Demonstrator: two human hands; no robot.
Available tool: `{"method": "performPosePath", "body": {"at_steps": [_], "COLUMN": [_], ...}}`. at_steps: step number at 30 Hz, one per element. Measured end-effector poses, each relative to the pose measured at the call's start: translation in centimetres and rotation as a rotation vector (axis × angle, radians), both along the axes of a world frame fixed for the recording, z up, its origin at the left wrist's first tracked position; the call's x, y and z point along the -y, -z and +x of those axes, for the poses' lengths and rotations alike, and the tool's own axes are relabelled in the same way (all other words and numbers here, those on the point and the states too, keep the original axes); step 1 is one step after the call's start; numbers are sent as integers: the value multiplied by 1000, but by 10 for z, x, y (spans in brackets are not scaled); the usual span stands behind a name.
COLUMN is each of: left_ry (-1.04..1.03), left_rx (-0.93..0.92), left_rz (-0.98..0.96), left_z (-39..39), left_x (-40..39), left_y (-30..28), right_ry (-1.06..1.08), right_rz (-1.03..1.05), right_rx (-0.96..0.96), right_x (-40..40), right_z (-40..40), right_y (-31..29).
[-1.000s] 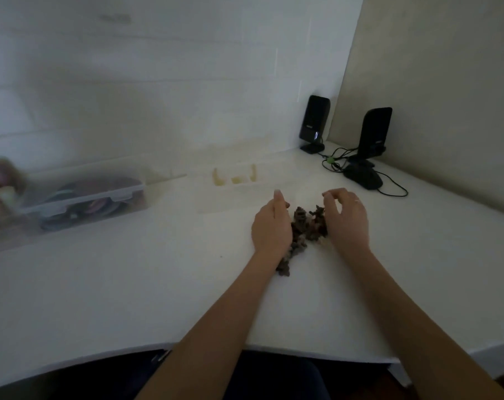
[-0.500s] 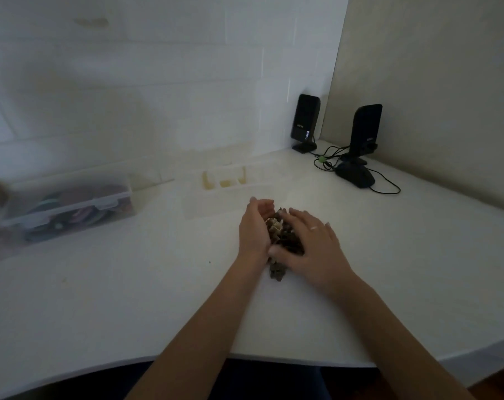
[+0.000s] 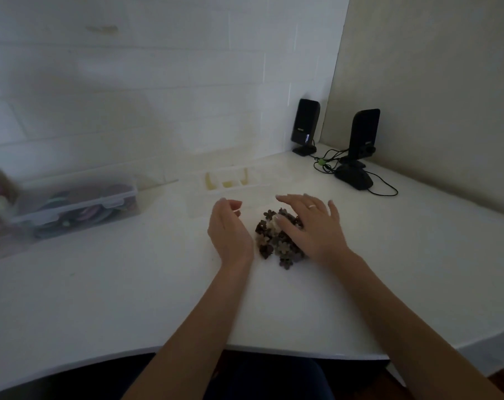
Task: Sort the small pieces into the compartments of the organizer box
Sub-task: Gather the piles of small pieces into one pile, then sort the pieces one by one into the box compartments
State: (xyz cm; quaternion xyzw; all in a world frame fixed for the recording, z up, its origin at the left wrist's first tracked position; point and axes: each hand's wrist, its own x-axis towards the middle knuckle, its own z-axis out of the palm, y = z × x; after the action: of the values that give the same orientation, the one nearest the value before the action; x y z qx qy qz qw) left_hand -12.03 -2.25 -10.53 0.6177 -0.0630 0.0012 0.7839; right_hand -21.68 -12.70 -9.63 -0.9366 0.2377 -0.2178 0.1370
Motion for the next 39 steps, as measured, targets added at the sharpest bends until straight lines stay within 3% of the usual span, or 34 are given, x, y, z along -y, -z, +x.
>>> {"method": "performPosePath", "body": {"at_steps": [4,7,10,12,15,19,27,31,35,39], "left_ry": [-149,-221,-351,-388,-250,16,170,241,298,451], "left_rx": [-21,-17,136,212,177,147,-189,-183,-192,-113], "left_rz": [11,4,38,125,309,486,205,205,50,-73], "left_z": [5,17,37,60,97,114,123,122,112,103], "left_x": [-9,-13,-27,-38,-53,-65,-73,-78,-84,-96], "left_y": [-2,0,0,-1,-1,11,2,1,-9,-17], "right_ry": [-165,-244,-313,-300,-189,-163,-107,-153,-160,-219], "right_rz": [65,90,121,210,98,-80,-93,-108,16,101], "right_rx": [-272,-237,-199,-36,193,-114,-132,-65,78,47], "right_x": [10,5,-3,-4,7,17,-9,-23,-31,-36], "right_z": [23,17,5,7,27,62,89,81,70,58], "right_y": [2,2,0,-6,-18,-22,-35,-27,-26,-23]}}
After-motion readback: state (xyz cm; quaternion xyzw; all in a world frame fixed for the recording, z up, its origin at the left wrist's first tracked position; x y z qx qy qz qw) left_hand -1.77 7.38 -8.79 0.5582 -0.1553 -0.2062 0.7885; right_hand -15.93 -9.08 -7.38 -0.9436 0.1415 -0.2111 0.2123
